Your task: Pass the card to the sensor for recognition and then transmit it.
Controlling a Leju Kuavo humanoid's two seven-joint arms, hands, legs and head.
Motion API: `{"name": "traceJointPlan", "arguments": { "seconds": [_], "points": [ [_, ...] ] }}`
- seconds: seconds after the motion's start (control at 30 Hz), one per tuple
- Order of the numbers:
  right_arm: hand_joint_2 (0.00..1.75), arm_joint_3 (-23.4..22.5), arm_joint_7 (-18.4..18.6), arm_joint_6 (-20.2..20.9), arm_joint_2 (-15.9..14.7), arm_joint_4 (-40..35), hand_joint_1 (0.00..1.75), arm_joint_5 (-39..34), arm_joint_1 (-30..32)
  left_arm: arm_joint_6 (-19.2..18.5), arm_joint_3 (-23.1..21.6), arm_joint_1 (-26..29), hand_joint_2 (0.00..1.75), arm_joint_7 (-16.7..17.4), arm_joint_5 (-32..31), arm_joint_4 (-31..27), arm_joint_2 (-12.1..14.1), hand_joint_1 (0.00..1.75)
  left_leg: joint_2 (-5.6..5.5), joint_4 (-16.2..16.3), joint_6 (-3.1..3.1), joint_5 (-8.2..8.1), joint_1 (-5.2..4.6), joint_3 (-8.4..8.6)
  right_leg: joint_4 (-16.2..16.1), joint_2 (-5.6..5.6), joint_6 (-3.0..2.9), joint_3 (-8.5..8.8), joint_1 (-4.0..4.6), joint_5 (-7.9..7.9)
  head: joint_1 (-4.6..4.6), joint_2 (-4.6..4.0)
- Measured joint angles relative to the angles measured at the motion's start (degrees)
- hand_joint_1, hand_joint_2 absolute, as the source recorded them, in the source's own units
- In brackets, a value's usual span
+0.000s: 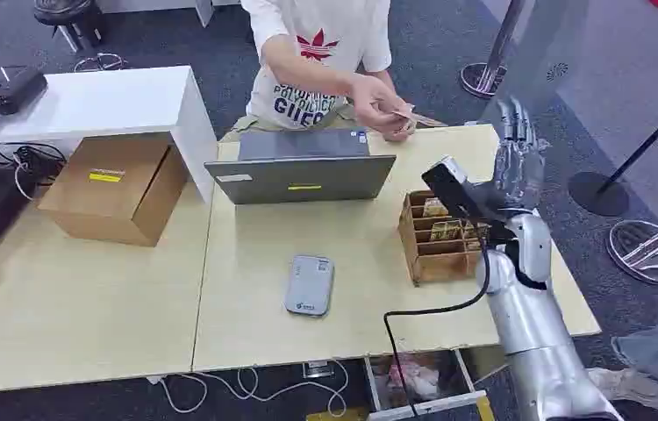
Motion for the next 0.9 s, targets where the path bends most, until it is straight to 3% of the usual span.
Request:
{"name": "traceJointPlan", "arguments": {
  "seconds": [0.33, 0.4, 0.47, 0.53, 0.73, 0.77, 0.9],
  "points": [
    [1.75, 1.4, 0.0, 0.7, 0.0, 1.0, 0.00, 1.0, -2.6, 0.1, 0.0, -0.1, 0.00, -1.2, 0.5, 0.0, 0.0, 0.00, -0.01, 0.0, 0.00, 0.01, 0.00, 0.00, 0.0, -0.01, -0.01, 0.00, 0.00, 0.01, 0.00, 0.00],
    [1.75, 1.5, 0.1, 1.0, 0.0, 1.3, 1.54, 1.1, -3.0, 0.1, 0.0, -0.1, 0.00, -1.3, 0.7, 0.0, 0.0, 0.00, -0.01, 0.0, 0.00, 0.01, 0.00, 0.00, 0.0, -0.01, -0.01, 0.00, 0.00, 0.01, 0.00, 0.00],
    [1.75, 1.6, 0.2, 1.0, 0.0, 1.4, 1.64, 1.1, -3.3, 0.2, 0.0, -0.1, 0.00, -1.6, 0.7, 0.0, 0.0, 0.00, -0.01, 0.0, 0.00, 0.01, 0.00, 0.00, 0.0, -0.01, -0.01, 0.00, 0.00, 0.01, 0.00, 0.00],
    [1.75, 1.6, 0.1, 1.0, 0.0, 1.6, 1.55, 1.1, -3.4, 0.2, 0.0, -0.1, 0.00, -1.7, 0.8, 0.0, 0.0, 0.00, -0.01, 0.0, 0.00, 0.01, 0.00, 0.00, 0.0, -0.01, -0.01, 0.00, 0.00, 0.01, 0.00, 0.00],
    [1.75, 1.9, -0.5, 0.9, 0.0, 2.0, 1.55, 0.6, -3.6, 0.2, 0.0, -0.1, 0.00, -2.1, 1.0, 0.0, 0.0, 0.00, -0.01, 0.0, 0.00, 0.01, 0.00, 0.00, 0.0, -0.01, -0.01, 0.00, 0.00, 0.02, 0.00, 0.00],
    [1.75, 2.0, -0.6, 0.8, 0.0, 2.1, 1.48, 0.5, -3.6, 0.2, 0.0, -0.1, 0.00, -2.3, 1.0, 0.0, 0.0, 0.00, -0.01, 0.0, 0.00, 0.01, 0.00, 0.00, 0.0, -0.01, -0.02, 0.00, 0.00, 0.02, 0.00, 0.00],
    [1.75, 2.0, -0.6, 0.7, 0.0, 2.1, 1.54, 0.3, -3.6, 0.2, 0.0, -0.1, 0.00, -2.6, 1.0, 0.0, 0.0, 0.00, -0.01, 0.0, 0.00, 0.01, 0.00, 0.00, 0.0, -0.01, -0.02, 0.00, 0.00, 0.02, 0.00, 0.00]
  ]
}}
